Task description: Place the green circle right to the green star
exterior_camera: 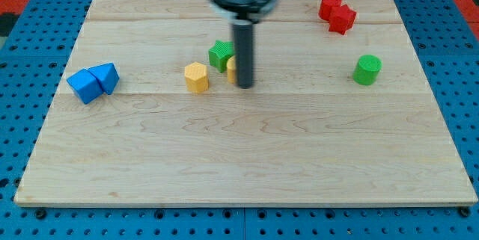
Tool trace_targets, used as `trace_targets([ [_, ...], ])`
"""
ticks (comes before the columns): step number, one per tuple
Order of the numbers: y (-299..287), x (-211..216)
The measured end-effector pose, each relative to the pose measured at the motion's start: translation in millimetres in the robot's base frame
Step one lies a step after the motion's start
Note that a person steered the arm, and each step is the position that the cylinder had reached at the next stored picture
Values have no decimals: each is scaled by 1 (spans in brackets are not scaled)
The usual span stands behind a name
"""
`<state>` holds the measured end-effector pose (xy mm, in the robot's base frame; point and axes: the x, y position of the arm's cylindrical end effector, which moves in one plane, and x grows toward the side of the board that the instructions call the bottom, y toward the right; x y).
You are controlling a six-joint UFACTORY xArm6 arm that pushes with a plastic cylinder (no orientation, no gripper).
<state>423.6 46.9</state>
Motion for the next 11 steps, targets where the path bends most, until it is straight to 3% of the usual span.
trace_targets([
  [2, 187, 12],
  [3, 195, 10],
  [4, 184, -11],
  [5, 131, -19],
  [6, -12, 3],
  [7, 7, 26],
  [8, 86, 24],
  [9, 104, -24],
  [11, 34, -40],
])
